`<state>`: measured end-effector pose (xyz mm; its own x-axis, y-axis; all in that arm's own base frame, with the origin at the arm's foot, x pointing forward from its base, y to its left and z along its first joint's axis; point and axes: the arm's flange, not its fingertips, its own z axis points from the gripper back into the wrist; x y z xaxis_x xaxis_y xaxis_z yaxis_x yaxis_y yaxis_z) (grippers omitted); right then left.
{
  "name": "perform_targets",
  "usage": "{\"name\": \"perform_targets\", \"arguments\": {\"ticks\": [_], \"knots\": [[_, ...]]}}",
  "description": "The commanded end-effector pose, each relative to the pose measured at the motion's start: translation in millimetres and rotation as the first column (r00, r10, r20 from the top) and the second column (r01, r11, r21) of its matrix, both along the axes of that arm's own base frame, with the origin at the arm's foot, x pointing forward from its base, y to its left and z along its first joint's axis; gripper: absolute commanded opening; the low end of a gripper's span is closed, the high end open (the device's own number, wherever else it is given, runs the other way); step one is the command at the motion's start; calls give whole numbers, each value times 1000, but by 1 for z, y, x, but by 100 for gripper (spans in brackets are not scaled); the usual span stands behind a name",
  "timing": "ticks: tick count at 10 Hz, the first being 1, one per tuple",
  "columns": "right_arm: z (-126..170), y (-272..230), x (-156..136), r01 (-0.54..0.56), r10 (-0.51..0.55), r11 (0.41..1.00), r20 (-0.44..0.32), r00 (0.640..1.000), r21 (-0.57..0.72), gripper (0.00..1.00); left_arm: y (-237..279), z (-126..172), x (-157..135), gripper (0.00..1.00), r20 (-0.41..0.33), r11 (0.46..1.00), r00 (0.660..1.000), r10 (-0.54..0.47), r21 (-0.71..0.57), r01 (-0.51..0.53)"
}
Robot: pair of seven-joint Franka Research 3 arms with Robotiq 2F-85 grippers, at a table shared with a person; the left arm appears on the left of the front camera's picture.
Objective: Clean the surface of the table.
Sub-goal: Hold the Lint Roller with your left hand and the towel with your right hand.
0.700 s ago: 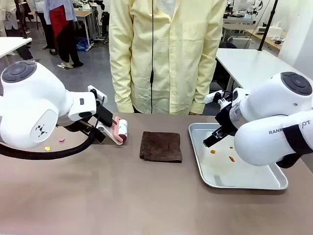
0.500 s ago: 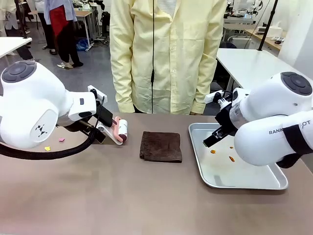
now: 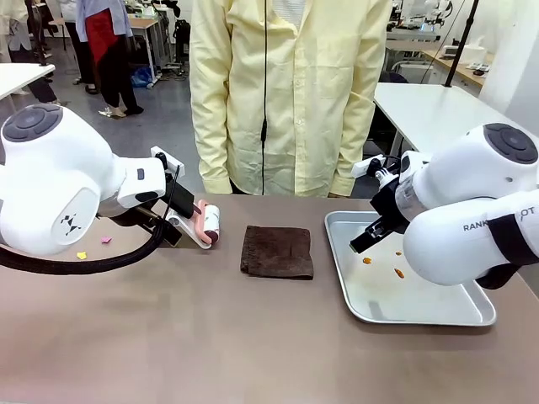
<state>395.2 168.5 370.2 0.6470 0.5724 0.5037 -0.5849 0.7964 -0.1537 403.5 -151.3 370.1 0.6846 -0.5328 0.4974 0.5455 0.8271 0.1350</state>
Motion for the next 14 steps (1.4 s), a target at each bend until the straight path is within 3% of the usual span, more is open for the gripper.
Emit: {"name": "perform_targets", "arguments": {"ticks": [1,10,11,12,13,14], "knots": [[0,0,0,0,0,1000,0,1000,1,100,0,0,0,100,0,1000,1000,-1,0,1],[0,0,0,0,0,1000,0,1000,0,100,0,0,0,100,0,1000,1000,-1,0,1],[-2,-5,-3,4,-4,1000,-65,998,-5,100,0,0,0,100,0,1000,1000,0,0,0],[1,-11,-7,-2,1,1000,-169,986,-2,100,0,3,-5,100,-112,999,993,-35,18,37],[9,-21,-15,34,-40,999,-298,954,-25,100,-2,13,-18,100,-268,998,963,-35,35,45],[20,-37,-26,52,-60,998,-354,934,-31,100,1,26,-31,100,-313,999,949,-36,-18,32]]}}
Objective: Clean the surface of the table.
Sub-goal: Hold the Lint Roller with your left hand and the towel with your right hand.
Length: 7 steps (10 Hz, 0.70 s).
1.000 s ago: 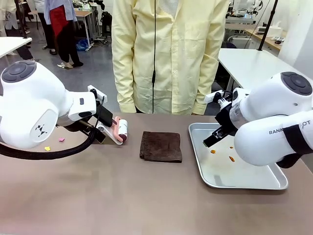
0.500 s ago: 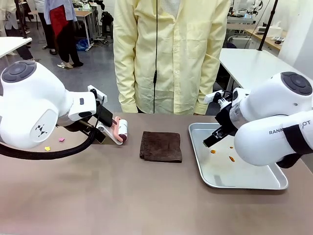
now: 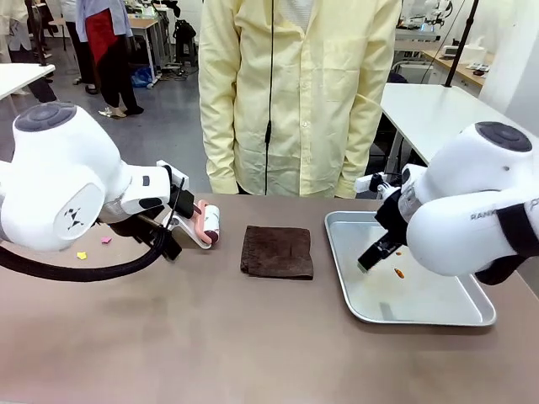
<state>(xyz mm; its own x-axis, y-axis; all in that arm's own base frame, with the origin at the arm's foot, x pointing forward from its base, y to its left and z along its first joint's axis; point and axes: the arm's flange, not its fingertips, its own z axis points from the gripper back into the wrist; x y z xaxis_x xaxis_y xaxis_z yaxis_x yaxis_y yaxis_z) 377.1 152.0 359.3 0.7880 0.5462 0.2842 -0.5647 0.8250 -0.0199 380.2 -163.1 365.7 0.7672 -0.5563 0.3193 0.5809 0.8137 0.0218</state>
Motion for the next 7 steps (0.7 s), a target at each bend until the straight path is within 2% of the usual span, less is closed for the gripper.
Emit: {"name": "perform_targets", "arguments": {"ticks": [1,2,3,4,5,7], "knots": [[45,-41,-20,50,-46,997,-78,996,51,100,19,44,-19,100,-155,997,988,9,-76,-21],[58,-65,-31,121,-114,984,-61,992,133,100,30,57,-29,100,-192,985,981,22,-164,-54],[68,-95,-43,201,-190,941,-65,980,274,100,50,73,-36,100,-212,939,976,40,-326,-109],[74,-119,-53,299,-269,866,-132,954,400,100,76,85,-44,100,-211,876,975,69,-455,-161],[78,-145,-65,332,-272,770,-190,943,546,100,113,94,-53,100,-203,799,972,116,-562,-212],[84,-195,-91,447,-372,560,-270,888,698,100,196,100,-81,100,-189,611,939,287,-719,-332]]}}
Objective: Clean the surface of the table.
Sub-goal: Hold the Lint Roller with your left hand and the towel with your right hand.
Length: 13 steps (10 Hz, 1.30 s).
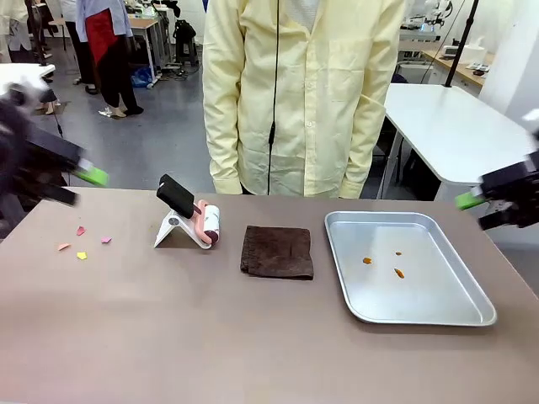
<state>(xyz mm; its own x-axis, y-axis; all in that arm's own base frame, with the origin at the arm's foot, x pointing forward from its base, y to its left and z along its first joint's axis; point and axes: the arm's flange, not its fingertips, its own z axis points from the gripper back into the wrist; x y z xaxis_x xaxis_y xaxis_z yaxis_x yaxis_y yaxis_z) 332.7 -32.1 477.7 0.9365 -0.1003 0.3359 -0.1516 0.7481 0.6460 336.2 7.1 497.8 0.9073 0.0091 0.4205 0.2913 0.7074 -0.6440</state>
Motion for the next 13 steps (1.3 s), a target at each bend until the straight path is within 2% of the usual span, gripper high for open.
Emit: {"name": "perform_targets", "arguments": {"ticks": [1,2,3,5,6,8,9,10,13], "knots": [[-35,-39,-59,105,-119,970,51,992,220,100,72,-38,-55,100,57,965,977,204,-179,-191],[-38,-64,-67,119,-151,933,72,986,339,100,102,-51,-65,100,28,934,961,274,-246,-259],[-46,-87,-71,153,-198,886,61,978,437,100,128,-70,-73,100,-24,893,942,336,-309,-326],[-61,-119,-79,225,-284,824,35,958,521,100,169,-113,-92,100,-114,787,887,447,-422,-450],[-67,-128,-82,254,-323,801,35,946,542,100,174,-126,-99,100,-137,753,870,474,-449,-481],[-73,-134,-78,368,-406,788,-33,913,493,100,169,-132,-97,100,-150,730,856,495,-463,-503],[-48,-169,-65,290,-343,793,-1,939,536,100,159,-127,-93,100,-120,738,842,526,-427,-522],[-48,-169,-65,290,-343,793,-1,939,536,100,239,-112,-73,100,-179,727,849,498,-447,-521],[-48,-169,-65,290,-343,793,-1,939,536,100,239,-112,-73,100,-179,727,849,498,-447,-521]]}}
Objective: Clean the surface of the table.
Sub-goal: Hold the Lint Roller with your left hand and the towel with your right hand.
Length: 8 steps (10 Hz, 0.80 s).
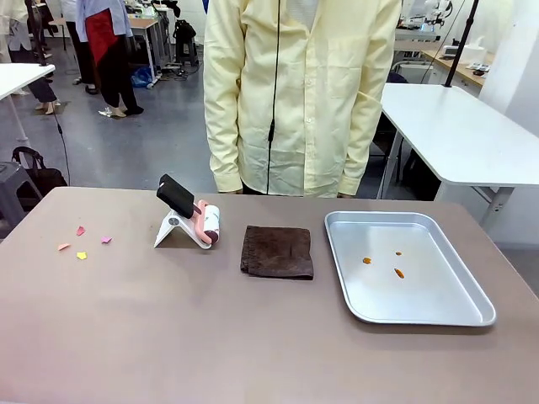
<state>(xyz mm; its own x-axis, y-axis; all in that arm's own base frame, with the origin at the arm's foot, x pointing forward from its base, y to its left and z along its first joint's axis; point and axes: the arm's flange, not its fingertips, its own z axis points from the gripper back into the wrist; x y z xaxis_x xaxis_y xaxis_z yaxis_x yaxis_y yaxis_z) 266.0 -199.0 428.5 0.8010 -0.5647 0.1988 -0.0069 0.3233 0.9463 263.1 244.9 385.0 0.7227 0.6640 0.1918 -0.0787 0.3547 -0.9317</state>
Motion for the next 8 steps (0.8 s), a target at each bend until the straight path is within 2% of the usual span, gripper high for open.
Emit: {"name": "perform_targets", "arguments": {"ticks": [1,4,5,6,7,8], "knots": [[1,-2,1,5,-6,1000,41,999,4,100,1,1,0,100,15,1000,1000,-10,1,10],[1,-2,1,5,-6,1000,41,999,4,100,1,1,0,100,15,1000,1000,-10,1,10],[1,-1,-2,4,-4,1000,0,1000,-1,100,0,2,-2,100,-2,1000,1000,-3,2,3],[17,15,4,10,-10,996,2,1000,-87,100,-11,19,6,100,-15,998,1000,-8,54,8],[37,36,14,-13,17,988,30,999,-155,100,-27,44,19,100,3,993,997,-71,90,71],[55,63,26,-67,83,971,60,995,-229,100,-47,69,36,100,-18,981,994,-108,163,109]]}}
